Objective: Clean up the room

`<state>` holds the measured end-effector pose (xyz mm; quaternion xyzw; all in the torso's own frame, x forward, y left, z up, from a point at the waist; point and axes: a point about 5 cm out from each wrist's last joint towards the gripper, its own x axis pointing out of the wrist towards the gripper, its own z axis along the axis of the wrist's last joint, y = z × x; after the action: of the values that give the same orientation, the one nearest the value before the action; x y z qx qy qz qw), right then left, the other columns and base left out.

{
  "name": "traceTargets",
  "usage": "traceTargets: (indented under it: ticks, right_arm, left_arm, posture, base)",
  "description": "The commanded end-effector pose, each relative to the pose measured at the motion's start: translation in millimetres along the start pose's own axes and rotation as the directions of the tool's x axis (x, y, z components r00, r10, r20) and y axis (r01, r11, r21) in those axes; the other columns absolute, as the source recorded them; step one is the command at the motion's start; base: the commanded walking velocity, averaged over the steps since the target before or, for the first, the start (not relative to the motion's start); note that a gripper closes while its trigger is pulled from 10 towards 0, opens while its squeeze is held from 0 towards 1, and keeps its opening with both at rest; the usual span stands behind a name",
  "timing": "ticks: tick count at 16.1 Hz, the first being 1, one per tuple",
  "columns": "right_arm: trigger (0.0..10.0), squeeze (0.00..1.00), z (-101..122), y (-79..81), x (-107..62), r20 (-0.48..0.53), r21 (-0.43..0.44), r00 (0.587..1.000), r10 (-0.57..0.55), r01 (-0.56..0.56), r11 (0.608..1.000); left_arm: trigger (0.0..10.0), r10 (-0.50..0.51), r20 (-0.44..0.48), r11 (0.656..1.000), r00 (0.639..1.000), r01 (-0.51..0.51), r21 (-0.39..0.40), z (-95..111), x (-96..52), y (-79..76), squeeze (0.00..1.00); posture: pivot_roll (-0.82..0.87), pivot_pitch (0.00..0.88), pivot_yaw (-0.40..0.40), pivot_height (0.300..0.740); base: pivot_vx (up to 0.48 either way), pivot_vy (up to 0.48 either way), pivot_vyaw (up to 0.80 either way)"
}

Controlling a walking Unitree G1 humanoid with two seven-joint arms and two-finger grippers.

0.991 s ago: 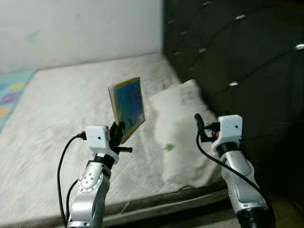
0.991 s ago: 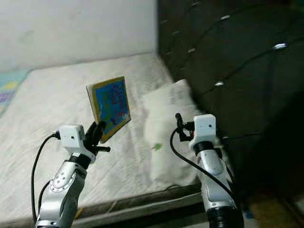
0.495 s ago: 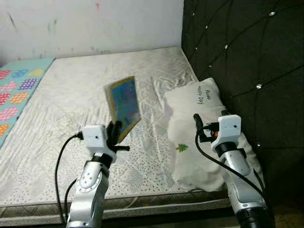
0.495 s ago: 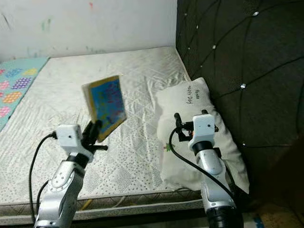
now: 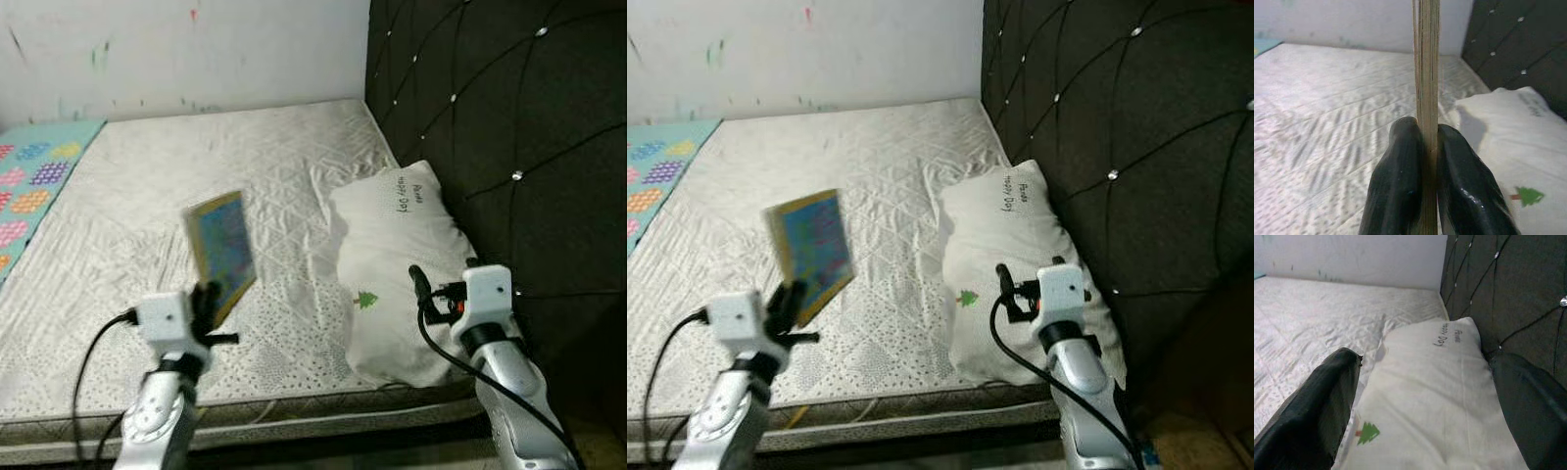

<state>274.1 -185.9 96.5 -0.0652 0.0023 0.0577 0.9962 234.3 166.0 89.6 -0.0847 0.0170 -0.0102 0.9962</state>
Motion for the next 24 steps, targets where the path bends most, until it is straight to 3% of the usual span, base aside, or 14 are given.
traceTargets:
  ticks: [1, 5, 14, 24]
  right_arm:
    - [10.0, 0.0, 3.9, 3.7, -3.2, 0.004, -0.003, 1.0, 0.028, -0.028, 1.0]
    - [10.0, 0.0, 0.6, 6.1, -10.8, -0.024, 0.013, 0.999, 0.04, -0.04, 0.999]
    - [10.0, 0.0, 11.4, 10.1, -2.9, -0.003, 0.018, 0.997, 0.077, -0.076, 0.997]
    - [10.0, 0.0, 15.6, 18.4, 3.8, 0.013, 0.007, 0.99, 0.137, -0.137, 0.991]
  left_arm:
    - [10.0, 0.016, 0.051, 1.0, 0.999, -0.016, 0.016, 14.6, -4.5, 6.2, 0.0]
    - [10.0, 0.012, 0.043, 1.0, 0.999, -0.013, 0.01, 22.2, -10.6, 5.8, 0.0]
    - [10.0, 0.011, 0.064, 1.0, 0.998, -0.011, -0.002, 37.2, -0.5, 4.5, 0.0]
    - [10.0, 0.007, 0.074, 1.0, 0.997, -0.006, -0.005, 40.0, 4.5, 0.9, 0.0]
  posture:
    - [-0.14, 0.055, 0.064, 0.74]
    - [-0.13, 0.07, 0.056, 0.74]
    - [-0.13, 0.111, 0.055, 0.74]
    - [-0.13, 0.098, 0.045, 0.74]
  base:
    - [0.0, 0.0, 0.0]
    - [0.0, 0.0, 0.0]
    - [0.0, 0.0, 0.0]
    - [0.0, 0.0, 0.0]
